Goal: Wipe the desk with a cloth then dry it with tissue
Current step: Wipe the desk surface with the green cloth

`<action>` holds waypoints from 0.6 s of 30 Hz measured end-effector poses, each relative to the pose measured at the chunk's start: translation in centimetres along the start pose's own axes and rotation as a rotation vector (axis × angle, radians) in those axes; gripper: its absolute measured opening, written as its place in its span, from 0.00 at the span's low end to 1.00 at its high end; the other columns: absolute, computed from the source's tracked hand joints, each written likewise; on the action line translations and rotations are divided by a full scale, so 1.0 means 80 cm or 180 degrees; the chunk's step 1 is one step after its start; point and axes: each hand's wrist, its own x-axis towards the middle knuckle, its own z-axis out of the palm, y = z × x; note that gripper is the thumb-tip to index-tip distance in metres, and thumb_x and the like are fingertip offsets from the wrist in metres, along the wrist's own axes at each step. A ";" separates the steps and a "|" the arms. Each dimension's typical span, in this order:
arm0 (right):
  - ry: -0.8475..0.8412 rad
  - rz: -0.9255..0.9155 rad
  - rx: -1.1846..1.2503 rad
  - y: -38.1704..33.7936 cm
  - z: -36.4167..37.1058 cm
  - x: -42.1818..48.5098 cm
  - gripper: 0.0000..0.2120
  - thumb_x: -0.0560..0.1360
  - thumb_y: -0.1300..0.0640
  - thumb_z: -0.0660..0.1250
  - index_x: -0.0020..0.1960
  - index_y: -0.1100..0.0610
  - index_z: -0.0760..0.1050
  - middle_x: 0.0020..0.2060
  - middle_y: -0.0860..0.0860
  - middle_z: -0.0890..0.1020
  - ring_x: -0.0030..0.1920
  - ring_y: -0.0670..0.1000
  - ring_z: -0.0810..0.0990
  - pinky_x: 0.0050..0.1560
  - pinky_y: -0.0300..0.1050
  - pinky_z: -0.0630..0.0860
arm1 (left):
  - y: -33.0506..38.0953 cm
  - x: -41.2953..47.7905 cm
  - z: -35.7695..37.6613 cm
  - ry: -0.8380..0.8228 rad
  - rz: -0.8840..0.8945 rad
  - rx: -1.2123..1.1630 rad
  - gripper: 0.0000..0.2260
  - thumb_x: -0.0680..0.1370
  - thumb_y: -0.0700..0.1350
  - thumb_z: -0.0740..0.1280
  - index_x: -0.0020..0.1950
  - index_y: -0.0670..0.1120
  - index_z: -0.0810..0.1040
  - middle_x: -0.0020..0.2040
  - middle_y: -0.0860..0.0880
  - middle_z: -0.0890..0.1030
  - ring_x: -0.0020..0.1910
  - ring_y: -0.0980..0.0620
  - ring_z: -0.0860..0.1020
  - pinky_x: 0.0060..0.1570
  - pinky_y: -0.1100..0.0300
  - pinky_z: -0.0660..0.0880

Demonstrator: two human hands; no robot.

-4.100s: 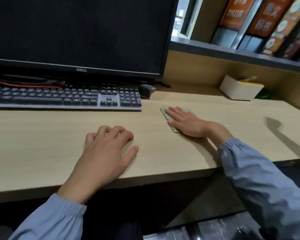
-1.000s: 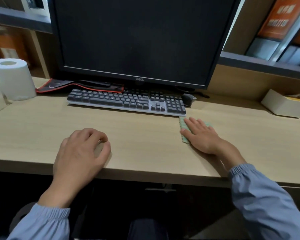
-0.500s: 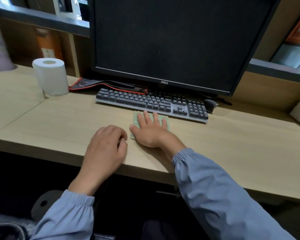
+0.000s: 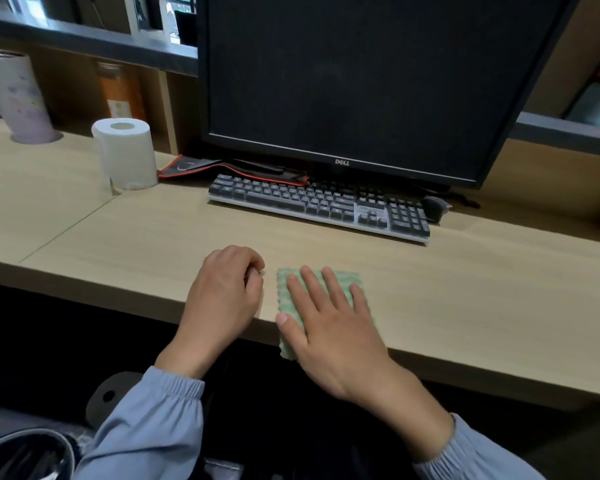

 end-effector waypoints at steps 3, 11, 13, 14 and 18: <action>-0.0005 0.0034 0.0050 -0.002 -0.003 0.015 0.31 0.84 0.35 0.37 0.84 0.44 0.37 0.83 0.43 0.36 0.81 0.49 0.29 0.80 0.60 0.32 | -0.002 0.001 -0.004 -0.0041 -0.0059 -0.0166 0.07 0.79 0.38 0.66 0.50 0.49 0.80 0.48 0.56 0.79 0.51 0.53 0.75 0.53 0.64 0.63; -0.0237 0.0194 0.0237 -0.014 -0.024 0.127 0.33 0.84 0.34 0.38 0.85 0.46 0.38 0.83 0.46 0.36 0.82 0.54 0.32 0.79 0.64 0.33 | 0.000 0.012 -0.025 0.0185 -0.0947 -0.1018 0.10 0.81 0.37 0.64 0.51 0.50 0.81 0.51 0.56 0.82 0.50 0.61 0.79 0.48 0.72 0.70; -0.0225 0.0157 0.0304 -0.019 -0.026 0.132 0.34 0.84 0.35 0.39 0.85 0.47 0.39 0.84 0.47 0.37 0.82 0.54 0.32 0.79 0.64 0.33 | 0.004 0.015 -0.030 0.0169 -0.1142 -0.1244 0.10 0.81 0.38 0.65 0.51 0.52 0.81 0.52 0.56 0.83 0.52 0.63 0.79 0.48 0.72 0.70; -0.0161 0.0080 0.0418 -0.018 -0.028 0.127 0.33 0.85 0.35 0.40 0.85 0.48 0.41 0.84 0.48 0.39 0.82 0.54 0.33 0.80 0.63 0.34 | 0.006 0.017 -0.032 0.0135 -0.1168 -0.1280 0.09 0.81 0.39 0.65 0.51 0.53 0.81 0.52 0.57 0.82 0.52 0.62 0.79 0.48 0.70 0.70; 0.0811 -0.0145 0.1148 0.018 -0.040 0.081 0.27 0.87 0.43 0.52 0.82 0.53 0.60 0.84 0.48 0.52 0.83 0.49 0.39 0.81 0.55 0.42 | 0.027 0.028 -0.032 -0.0376 -0.0697 -0.0679 0.07 0.82 0.46 0.65 0.58 0.54 0.79 0.59 0.58 0.77 0.56 0.62 0.77 0.57 0.64 0.75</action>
